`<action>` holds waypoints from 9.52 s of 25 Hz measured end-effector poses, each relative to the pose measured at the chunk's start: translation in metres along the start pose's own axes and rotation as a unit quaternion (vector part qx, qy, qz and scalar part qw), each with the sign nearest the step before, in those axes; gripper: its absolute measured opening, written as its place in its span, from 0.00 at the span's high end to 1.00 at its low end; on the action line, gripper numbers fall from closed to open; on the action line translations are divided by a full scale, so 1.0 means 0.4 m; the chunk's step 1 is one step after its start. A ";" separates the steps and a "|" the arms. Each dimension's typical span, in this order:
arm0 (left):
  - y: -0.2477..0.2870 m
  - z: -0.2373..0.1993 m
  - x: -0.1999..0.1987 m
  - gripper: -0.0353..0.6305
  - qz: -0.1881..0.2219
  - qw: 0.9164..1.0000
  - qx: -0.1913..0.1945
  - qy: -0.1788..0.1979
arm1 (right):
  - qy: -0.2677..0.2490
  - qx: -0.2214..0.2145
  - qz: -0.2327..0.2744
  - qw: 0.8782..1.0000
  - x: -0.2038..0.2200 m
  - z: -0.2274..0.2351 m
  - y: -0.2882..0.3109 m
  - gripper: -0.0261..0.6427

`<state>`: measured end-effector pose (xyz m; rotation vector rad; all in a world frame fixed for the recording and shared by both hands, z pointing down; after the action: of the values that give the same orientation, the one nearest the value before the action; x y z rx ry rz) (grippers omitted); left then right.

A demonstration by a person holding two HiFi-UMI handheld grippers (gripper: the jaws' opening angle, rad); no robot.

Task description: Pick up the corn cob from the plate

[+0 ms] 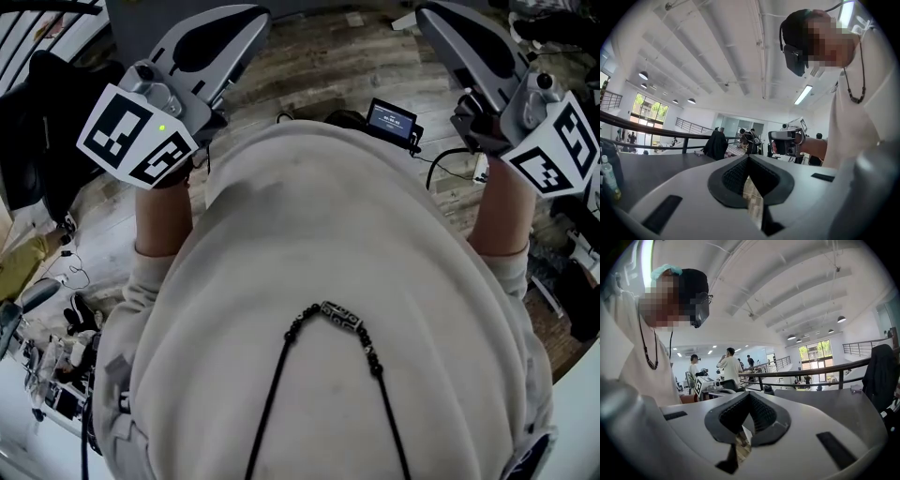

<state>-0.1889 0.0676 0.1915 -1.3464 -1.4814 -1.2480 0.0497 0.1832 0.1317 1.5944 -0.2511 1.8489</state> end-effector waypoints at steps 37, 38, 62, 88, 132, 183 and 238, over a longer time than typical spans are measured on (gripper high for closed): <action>0.225 -0.252 -0.075 0.94 0.006 0.988 -0.145 -0.048 | 0.014 -0.162 -0.024 0.986 -0.097 0.525 0.271 0.94; 0.251 -0.263 -0.087 0.94 0.006 0.988 -0.147 -0.048 | 0.016 -0.170 -0.027 0.985 -0.104 0.560 0.280 0.94; 0.427 -0.339 -0.120 0.94 -0.088 0.975 -0.189 -0.074 | 0.123 -0.198 -0.009 0.972 0.023 0.823 0.339 0.94; 0.437 -0.596 -0.193 0.94 -0.027 0.999 0.003 -0.024 | 0.095 -0.002 0.032 0.995 -0.085 0.737 0.306 0.94; 0.349 -0.753 -0.037 0.94 0.021 0.979 -0.056 -0.192 | 0.091 -0.061 -0.069 0.992 -0.155 0.903 0.683 0.94; 0.311 -0.640 0.012 0.94 -0.005 0.975 -0.090 -0.201 | 0.220 0.023 -0.274 0.936 0.315 1.004 0.721 0.59; 0.256 -0.598 0.043 0.94 -0.013 0.965 -0.151 -0.212 | 0.411 0.042 -0.398 0.819 0.685 1.088 0.801 0.63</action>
<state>-0.1080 -0.1638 0.2802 -1.8955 -1.6424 -1.2954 0.2013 -0.1988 0.5770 0.6150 0.7804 1.6472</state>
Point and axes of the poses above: the fingertips, and each gripper's own axes: y forward along the fingers, z to its right, x out of its underside, the point moved 8 cm from there along -y, backward along the fingers, and after that the axes turned 5 degrees about -z, right-handed, at the moved point
